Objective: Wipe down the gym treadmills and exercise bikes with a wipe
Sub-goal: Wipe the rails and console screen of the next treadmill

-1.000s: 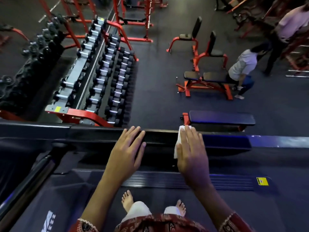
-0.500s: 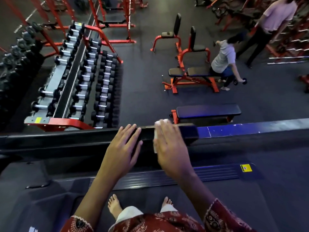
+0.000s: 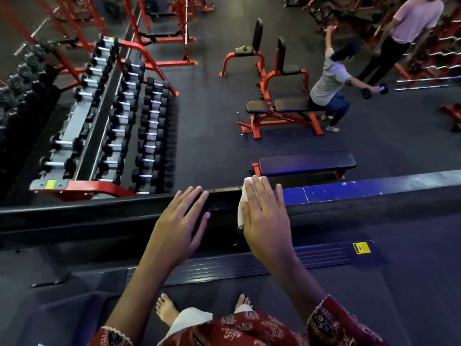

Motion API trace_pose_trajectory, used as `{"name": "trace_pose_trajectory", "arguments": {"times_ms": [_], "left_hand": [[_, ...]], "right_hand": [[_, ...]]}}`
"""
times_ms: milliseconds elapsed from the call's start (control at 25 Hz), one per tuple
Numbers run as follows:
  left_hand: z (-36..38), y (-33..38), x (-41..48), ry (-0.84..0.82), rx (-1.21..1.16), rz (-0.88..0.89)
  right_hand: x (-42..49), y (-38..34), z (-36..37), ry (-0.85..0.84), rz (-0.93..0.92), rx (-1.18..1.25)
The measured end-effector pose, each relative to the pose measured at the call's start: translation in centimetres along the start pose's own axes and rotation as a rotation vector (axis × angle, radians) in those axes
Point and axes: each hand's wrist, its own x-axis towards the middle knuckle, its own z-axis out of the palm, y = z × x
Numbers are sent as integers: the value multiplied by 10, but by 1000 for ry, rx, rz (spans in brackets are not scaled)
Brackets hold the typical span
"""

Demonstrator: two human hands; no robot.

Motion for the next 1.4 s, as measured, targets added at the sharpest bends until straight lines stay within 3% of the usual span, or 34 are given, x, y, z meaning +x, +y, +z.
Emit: {"name": "trace_pose_trajectory", "arguments": {"times_ms": [80, 240, 440, 600, 640, 800, 1000, 1040, 1200, 1400], "left_hand": [[-1, -2, 0, 0, 0, -7], [-3, -8, -4, 15, -13, -19], [-12, -24, -16, 44, -1, -4], [-26, -50, -29, 41, 3, 10], [-30, -57, -33, 45, 9, -3], [-51, -85, -54, 77, 29, -54], [-75, -129, -82, 106, 52, -114], [-79, -138, -88, 112, 58, -129], [-95, -163, -104, 124, 50, -154], [-116, -196, -125, 103, 65, -206]], "right_hand": [[1, -17, 1, -19, 5, 19], [-8, -22, 3, -78, -194, 95], [-4, -35, 6, 0, 78, 92], [3, -85, 15, -114, -230, 167], [1, -83, 14, -115, -233, 147], [-6, -105, 15, -61, 54, 83], [6, -183, 36, -153, -291, 201], [5, -183, 35, -148, -315, 190], [7, -206, 36, -103, -121, 163], [15, -268, 53, -165, -371, 176]]}}
